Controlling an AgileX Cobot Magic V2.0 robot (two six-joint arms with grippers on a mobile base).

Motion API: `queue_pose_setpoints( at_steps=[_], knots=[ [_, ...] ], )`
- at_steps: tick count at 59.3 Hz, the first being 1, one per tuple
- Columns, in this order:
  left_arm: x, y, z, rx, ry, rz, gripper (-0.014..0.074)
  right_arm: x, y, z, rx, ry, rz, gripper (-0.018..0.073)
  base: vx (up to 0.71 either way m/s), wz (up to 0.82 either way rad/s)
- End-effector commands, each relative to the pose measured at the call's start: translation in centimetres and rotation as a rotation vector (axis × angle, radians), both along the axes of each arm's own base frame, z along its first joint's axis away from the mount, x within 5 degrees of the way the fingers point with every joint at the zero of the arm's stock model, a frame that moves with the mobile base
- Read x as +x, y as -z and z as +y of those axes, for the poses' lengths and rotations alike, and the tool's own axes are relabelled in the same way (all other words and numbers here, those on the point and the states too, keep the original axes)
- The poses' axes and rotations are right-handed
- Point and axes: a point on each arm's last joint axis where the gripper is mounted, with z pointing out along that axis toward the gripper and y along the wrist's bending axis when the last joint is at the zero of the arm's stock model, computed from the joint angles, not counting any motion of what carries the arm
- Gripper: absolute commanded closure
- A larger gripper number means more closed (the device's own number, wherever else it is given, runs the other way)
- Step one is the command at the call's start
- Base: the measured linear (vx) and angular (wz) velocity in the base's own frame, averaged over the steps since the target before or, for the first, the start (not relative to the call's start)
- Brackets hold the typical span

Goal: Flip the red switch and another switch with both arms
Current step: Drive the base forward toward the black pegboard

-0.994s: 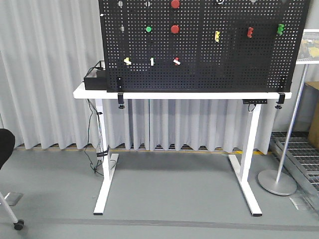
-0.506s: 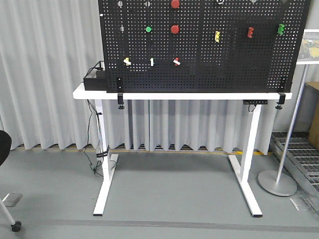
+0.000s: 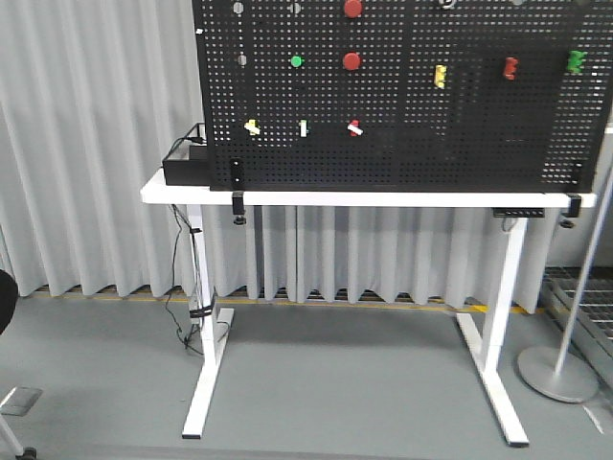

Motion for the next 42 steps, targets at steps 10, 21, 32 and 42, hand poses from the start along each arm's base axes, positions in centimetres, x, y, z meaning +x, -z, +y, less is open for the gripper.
queue_pose_setpoints(
  at_steps=[10,21,32,42],
  knots=[
    [-0.02,-0.20,-0.03,-0.018,0.005,-0.075,0.0594,0.00,-0.64,-0.01,-0.008,0.001,-0.089,0.0566,0.26,0.07],
    [-0.02,-0.20,-0.03,-0.018,0.005,-0.075,0.0594,0.00,-0.64,-0.01,-0.008,0.001,-0.089,0.0566,0.29,0.00],
    [-0.02,-0.20,-0.03,-0.018,0.005,-0.075,0.0594,0.00,-0.64,-0.01,-0.008,0.001,-0.089,0.0566,0.34,-0.02],
    [-0.02,-0.20,-0.03,-0.018,0.005,-0.075,0.0594,0.00,-0.64,-0.01,-0.008,0.001,-0.089,0.0566,0.39,-0.03]
  ],
)
